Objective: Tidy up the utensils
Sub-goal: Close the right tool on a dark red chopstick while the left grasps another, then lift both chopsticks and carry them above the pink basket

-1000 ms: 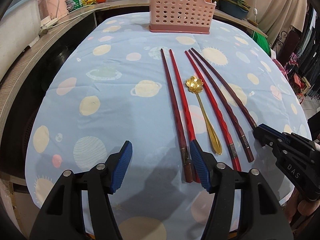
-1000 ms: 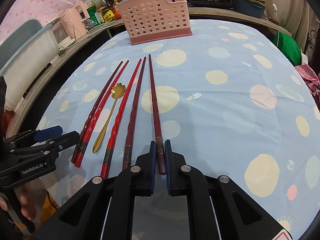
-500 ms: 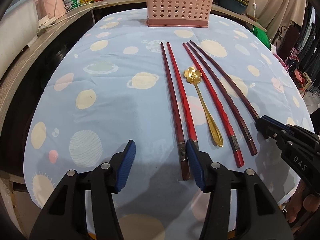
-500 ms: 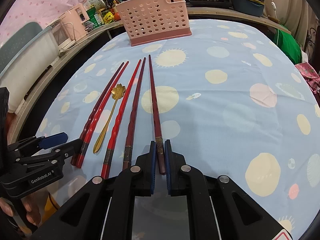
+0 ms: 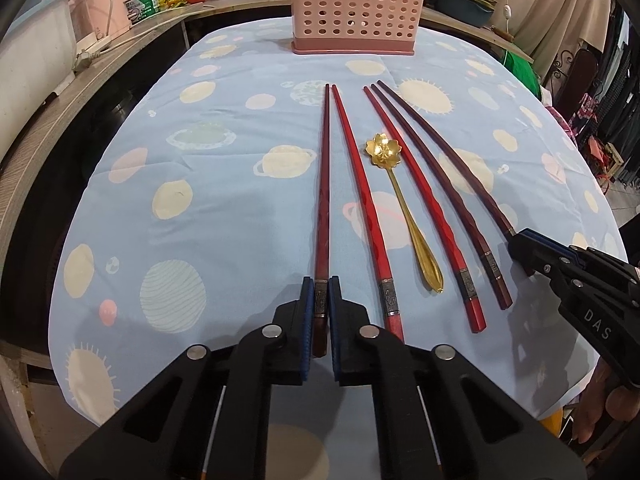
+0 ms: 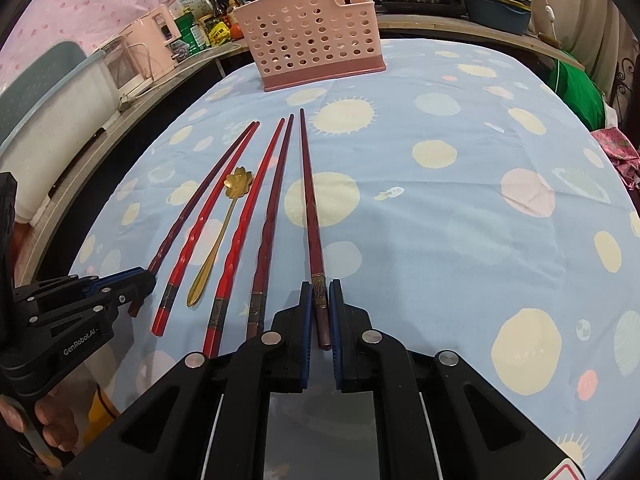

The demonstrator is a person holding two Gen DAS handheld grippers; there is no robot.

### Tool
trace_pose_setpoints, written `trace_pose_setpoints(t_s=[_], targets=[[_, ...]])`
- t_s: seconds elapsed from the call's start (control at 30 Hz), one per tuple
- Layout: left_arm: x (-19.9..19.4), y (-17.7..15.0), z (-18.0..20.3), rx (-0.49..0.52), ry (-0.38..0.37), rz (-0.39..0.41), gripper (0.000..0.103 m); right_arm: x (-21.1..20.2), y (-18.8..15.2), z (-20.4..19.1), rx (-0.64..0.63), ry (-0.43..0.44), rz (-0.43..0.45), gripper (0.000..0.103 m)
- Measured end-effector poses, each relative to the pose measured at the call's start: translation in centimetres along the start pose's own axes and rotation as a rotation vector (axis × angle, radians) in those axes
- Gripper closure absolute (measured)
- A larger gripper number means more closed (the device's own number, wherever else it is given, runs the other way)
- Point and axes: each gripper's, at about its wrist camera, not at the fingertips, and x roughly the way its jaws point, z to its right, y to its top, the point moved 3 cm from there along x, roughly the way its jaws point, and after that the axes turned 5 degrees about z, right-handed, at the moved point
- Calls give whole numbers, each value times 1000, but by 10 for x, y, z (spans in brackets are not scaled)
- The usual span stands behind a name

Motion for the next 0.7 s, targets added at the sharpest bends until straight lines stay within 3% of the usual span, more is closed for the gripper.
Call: trace_pose_setpoints(t_s=[0.3,0.7], targets=[[-2,4,-1,-14,-20,-17,96,-2,4,-3,1,16,3,95],[-23,25,-6,-41,-31,31,96,-20,28,3,18,25,61,96]])
